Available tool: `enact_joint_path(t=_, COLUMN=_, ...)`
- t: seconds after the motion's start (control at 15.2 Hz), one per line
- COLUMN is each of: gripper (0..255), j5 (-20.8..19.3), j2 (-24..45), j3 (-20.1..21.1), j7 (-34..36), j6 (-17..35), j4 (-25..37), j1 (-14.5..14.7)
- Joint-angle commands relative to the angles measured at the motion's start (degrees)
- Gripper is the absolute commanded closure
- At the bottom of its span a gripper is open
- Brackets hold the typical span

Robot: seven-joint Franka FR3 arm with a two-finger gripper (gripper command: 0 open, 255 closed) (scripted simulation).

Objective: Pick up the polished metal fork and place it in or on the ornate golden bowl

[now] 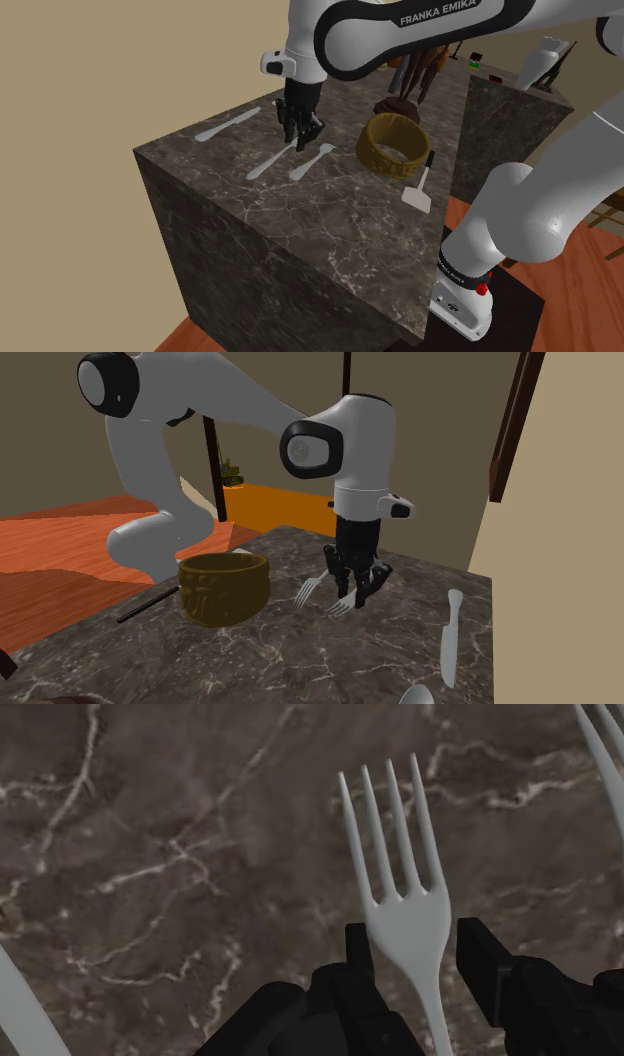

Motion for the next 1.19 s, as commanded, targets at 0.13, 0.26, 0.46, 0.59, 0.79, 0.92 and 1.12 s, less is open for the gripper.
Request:
enact_joint_path(t=0.13, gripper=255, j5=-0.1, j2=0.2, j3=-0.1, j7=-0.1, j6=0.6, j4=-0.1, j1=-0.1)
enact_joint_path(t=0.26, gripper=255, j5=-0.1, j2=0.2, j3=-0.1, j7=0.0, j6=0.6, j4=-0.1, j1=-0.1)
enact_joint_path(t=0.46, gripper=255, j5=0.1, j2=-0.5, j3=-0.1, j7=-0.2, j6=-1.7, j4=1.5, j1=-0.1)
enact_joint_path(t=0.59, gripper=255, j5=0.2, j2=-0.9, j3=-0.2, j7=-0.3, j6=-3.3, j4=2.6, j1=-0.1)
enact_joint_path(t=0.79, gripper=255, j5=0.2, j2=-1.4, j3=-0.2, j7=-0.5, j6=-5.6, j4=4.4, j1=-0.1)
enact_joint_path(t=0.92, gripper=255, j5=0.3, j2=-1.7, j3=-0.3, j7=-0.5, j6=-7.1, j4=5.7, j1=-0.1)
enact_joint_path(t=1.12, gripper=255, j5=0.4, j2=-2.0, j3=-0.3, j7=-0.7, j6=-9.4, j4=7.7, j1=-0.1)
